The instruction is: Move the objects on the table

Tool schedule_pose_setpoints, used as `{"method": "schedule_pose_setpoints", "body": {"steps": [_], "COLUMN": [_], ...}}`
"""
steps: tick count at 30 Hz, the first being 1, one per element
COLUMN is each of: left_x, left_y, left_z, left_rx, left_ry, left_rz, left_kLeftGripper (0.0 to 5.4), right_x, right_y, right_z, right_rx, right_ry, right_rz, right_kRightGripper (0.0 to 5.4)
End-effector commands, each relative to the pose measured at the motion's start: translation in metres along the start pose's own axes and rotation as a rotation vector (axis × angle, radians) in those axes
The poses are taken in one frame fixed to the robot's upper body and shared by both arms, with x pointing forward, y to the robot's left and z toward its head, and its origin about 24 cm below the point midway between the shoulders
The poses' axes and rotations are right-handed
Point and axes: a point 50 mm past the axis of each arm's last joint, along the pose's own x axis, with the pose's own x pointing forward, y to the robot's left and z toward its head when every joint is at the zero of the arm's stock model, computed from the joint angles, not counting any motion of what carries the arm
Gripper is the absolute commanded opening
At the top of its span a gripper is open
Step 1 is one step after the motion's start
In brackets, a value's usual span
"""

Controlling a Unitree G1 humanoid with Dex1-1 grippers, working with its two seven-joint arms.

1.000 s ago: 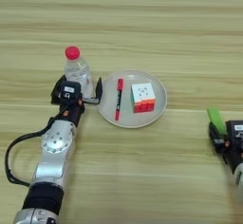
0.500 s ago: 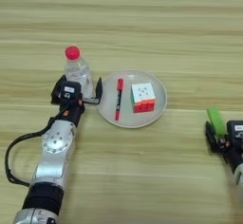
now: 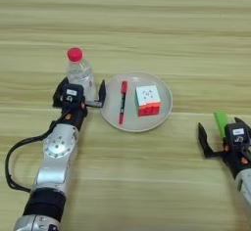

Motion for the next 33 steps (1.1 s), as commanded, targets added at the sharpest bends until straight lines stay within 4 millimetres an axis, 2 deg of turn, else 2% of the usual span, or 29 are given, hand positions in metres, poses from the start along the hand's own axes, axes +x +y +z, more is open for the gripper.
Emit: {"method": "schedule_pose_setpoints", "body": {"steps": [1,11,33], "left_x": [0.000,0.001,0.002], "left_y": [-0.003,-0.003,-0.006], "left_z": [-0.002,-0.002,-0.003], "left_rx": [0.011,0.011,0.011], "left_ry": [0.015,0.015,0.014], "left_rz": [-0.012,-0.012,-0.012], "left_kLeftGripper": [5.40,5.40,5.40], "right_x": [0.000,0.004,0.005], "right_y": [-0.001,0.006,0.022], "right_z": [0.003,0.016,0.031], "right_rx": [-0.018,-0.055,-0.038], "right_ry": [-0.022,-0.103,-0.187], "right_rz": [0.004,0.060,0.202], "right_kRightGripper": [5.37,5.37,5.37]}}
